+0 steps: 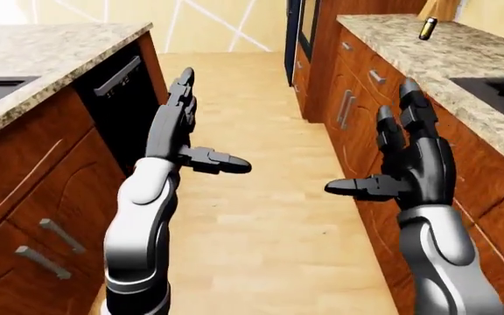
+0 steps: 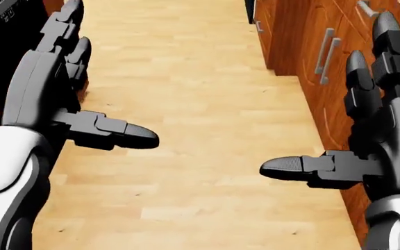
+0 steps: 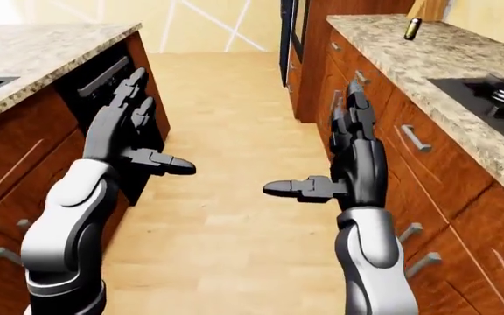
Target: Move the drinks to the dining counter.
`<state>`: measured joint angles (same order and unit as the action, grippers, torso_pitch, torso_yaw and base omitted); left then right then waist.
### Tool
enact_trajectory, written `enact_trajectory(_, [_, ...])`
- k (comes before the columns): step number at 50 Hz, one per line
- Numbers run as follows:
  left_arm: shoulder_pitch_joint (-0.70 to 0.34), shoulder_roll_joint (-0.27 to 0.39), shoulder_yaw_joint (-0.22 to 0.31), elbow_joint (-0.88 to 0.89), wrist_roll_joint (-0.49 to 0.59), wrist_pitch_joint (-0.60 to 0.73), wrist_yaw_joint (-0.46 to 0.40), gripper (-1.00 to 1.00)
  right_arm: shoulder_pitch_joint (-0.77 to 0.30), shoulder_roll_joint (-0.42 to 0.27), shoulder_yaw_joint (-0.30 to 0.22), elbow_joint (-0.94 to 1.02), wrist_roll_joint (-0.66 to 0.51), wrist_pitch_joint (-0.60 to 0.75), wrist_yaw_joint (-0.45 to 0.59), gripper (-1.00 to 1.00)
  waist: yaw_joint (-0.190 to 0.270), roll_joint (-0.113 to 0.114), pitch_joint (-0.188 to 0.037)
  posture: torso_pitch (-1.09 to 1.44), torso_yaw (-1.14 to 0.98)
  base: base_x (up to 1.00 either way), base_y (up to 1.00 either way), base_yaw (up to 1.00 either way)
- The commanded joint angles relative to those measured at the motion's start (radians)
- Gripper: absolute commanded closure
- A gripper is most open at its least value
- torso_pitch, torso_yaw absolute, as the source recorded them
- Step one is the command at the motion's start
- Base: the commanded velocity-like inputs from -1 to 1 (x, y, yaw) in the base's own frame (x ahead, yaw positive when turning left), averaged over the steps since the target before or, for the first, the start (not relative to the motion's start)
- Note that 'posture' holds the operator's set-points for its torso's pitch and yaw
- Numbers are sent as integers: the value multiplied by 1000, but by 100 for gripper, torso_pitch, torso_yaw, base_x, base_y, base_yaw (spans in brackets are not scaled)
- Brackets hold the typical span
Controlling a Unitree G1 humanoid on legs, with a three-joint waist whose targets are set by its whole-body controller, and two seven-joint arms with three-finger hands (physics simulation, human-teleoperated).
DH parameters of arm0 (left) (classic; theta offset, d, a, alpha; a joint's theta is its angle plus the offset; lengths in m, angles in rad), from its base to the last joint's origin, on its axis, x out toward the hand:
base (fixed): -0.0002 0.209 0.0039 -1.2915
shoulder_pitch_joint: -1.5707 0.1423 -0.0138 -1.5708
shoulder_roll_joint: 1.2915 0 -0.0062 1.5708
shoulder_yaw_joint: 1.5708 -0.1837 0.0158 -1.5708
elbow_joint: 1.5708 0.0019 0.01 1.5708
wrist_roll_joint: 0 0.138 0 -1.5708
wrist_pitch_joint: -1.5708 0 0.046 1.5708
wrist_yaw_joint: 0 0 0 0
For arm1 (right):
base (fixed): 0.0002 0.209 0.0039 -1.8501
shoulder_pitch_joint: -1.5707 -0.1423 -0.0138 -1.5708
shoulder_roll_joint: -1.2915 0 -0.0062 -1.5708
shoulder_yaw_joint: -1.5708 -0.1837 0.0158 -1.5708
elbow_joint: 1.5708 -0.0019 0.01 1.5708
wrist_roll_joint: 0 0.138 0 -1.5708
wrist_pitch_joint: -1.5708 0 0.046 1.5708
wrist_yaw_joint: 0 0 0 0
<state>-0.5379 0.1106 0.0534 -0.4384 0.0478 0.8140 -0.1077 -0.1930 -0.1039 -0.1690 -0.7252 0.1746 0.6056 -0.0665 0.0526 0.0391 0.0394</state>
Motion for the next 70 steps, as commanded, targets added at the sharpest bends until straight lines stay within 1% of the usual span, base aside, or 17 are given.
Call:
enact_trajectory(1, [-37,3,1,-51,-2,-55,1,-100,-28,-7,-5,-50,-3,-52,-1,-100,1,5,-13,0,0,100,0,0])
enact_trajectory(6, [-37,2,0,-55,-1,-51,1,-100,-26,-7,-4,-48,-7,-57,1,-100,5,2,-45,0,0,100,0,0])
enact_trajectory(9, [-44,3,0,-62,0,-40,1,-100,-28,-9,-4,-55,-10,-52,2,-100,-28,-126,-49,0,0,100,0,0])
enact_trajectory(11, [-47,4,0,-70,0,-31,0,-100,-30,-10,-2,-57,-14,-49,3,-100,-22,-84,13,0,0,100,0,0])
enact_trajectory(20, [-47,4,2,-68,-1,-33,0,-100,-31,-7,-1,-53,-20,-53,5,-100,-60,-91,-44,0,0,100,13,0])
enact_trajectory(23, [-46,4,1,-66,-1,-37,0,-100,-30,-6,-3,-52,-19,-54,5,-100,-27,47,-59,0,0,100,15,0])
enact_trajectory(25, [-46,4,1,-65,-1,-36,1,-100,-29,-5,-2,-49,-19,-56,5,-100,-30,1,5,0,0,100,14,0])
enact_trajectory(33, [-45,5,3,-64,-2,-39,0,-100,-29,-6,-1,-46,-20,-59,7,-100,2,14,-36,0,0,100,15,0])
enact_trajectory(37, [-46,5,2,-70,-2,-32,1,-100,-26,-4,-1,-42,-21,-67,9,-100,-26,-104,-43,0,0,100,14,0])
enact_trajectory(43, [-46,5,2,-73,-2,-30,1,-100,-25,-5,3,-48,-24,-65,10,-100,-55,-107,-21,0,0,87,11,0])
enact_trajectory(46, [-49,6,2,-82,-3,-20,1,-100,-30,-5,0,-51,-22,-59,10,-100,-61,-71,-33,0,0,44,0,0])
enact_trajectory(49, [-50,7,2,-89,-3,-15,0,-100,-34,-4,-6,-55,-14,-50,5,-100,-36,95,-51,0,0,7,0,0])
enact_trajectory(50, [-50,7,2,-90,-3,-15,0,-100,-35,-4,-8,-56,-10,-48,4,-100,-45,59,13,0,0,0,0,0])
enact_trajectory(58, [-44,8,0,-115,0,0,-3,-100,-36,-10,-6,-53,-12,-43,-5,-100,-77,-65,10,0,0,-14,-3,-88])
enact_trajectory(60, [-37,8,-1,-120,2,1,-5,-100,-36,-10,-7,-49,-11,-47,-2,-100,-113,-212,11,0,0,-16,0,-100])
enact_trajectory(61, [-35,8,-1,-120,2,-1,-6,-100,-37,-10,-8,-48,-11,-48,-2,-100,-104,-145,3,0,0,-16,0,-100])
enact_trajectory(70, [-38,5,-2,-140,6,18,-9,-100,-44,-12,-19,-52,1,-44,-11,-100,-77,-3,-30,0,0,-16,0,-100])
